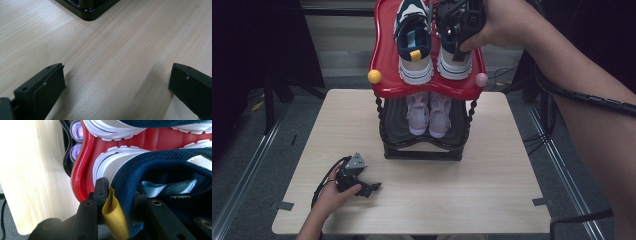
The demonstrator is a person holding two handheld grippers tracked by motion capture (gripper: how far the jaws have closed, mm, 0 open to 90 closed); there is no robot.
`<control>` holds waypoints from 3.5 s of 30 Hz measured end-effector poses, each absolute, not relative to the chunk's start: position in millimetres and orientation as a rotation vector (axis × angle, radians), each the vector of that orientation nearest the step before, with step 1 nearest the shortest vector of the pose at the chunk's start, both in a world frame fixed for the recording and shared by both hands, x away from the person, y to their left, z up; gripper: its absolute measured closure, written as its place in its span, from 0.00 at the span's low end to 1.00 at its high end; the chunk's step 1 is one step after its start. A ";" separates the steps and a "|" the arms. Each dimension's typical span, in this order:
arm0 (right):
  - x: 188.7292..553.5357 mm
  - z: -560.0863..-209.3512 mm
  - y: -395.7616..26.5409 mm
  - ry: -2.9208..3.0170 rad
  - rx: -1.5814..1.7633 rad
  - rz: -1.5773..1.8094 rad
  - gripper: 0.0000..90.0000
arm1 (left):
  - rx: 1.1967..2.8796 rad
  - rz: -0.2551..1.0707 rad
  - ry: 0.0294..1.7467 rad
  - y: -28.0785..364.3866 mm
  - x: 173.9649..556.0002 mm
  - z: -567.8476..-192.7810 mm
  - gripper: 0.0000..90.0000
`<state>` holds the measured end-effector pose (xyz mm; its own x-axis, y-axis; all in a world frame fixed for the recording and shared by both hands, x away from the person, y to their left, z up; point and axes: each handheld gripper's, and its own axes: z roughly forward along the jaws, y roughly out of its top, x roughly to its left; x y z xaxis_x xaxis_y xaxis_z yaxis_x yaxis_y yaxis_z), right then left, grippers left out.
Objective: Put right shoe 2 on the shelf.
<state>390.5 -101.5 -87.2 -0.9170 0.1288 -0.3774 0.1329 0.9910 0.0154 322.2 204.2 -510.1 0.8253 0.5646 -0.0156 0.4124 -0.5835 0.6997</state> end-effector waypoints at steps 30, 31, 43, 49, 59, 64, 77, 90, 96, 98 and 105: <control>390.3 -96.8 -98.0 2.748 0.186 0.012 0.80 | 2.274 0.270 0.711 204.2 322.2 -510.1 0.00; 390.4 -96.7 -98.2 2.747 0.181 0.012 0.80 | 2.275 0.270 0.711 204.2 322.2 -510.1 0.00; 389.9 -99.9 -100.3 2.743 0.184 0.026 0.80 | 2.274 0.270 0.711 204.2 322.2 -510.1 0.00; 390.0 -100.7 -100.9 2.749 0.195 0.031 0.80 | 2.275 0.270 0.711 204.2 322.2 -510.1 0.00; 390.0 -100.8 -102.1 2.748 0.201 0.033 0.78 | 2.275 0.269 0.711 204.2 322.2 -510.1 0.00; 390.1 -99.7 -104.3 2.750 0.241 0.050 0.76 | 2.274 0.269 0.711 204.2 322.2 -510.1 0.00; 391.9 -95.3 -115.2 2.756 0.343 0.132 0.61 | 2.272 0.269 0.713 204.2 322.1 -510.1 0.00; 389.8 -87.9 -122.1 2.788 0.464 0.224 0.40 | 2.272 0.269 0.714 204.2 322.1 -510.2 0.00; 389.6 -86.3 -124.0 2.800 0.501 0.237 0.28 | 2.272 0.270 0.714 204.1 322.1 -510.2 0.00; 389.2 -85.2 -124.6 2.812 0.496 0.236 0.26 | 2.272 0.270 0.713 204.2 322.1 -510.2 0.00; 387.4 -79.6 -128.2 2.851 0.517 0.221 0.19 | 2.273 0.270 0.713 204.1 322.1 -510.1 0.00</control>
<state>387.4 -128.2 -79.6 -0.9097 0.3624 -0.2026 0.3268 0.9261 0.1887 322.1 204.1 -510.1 0.8245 0.5657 -0.0160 0.4130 -0.5821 0.7004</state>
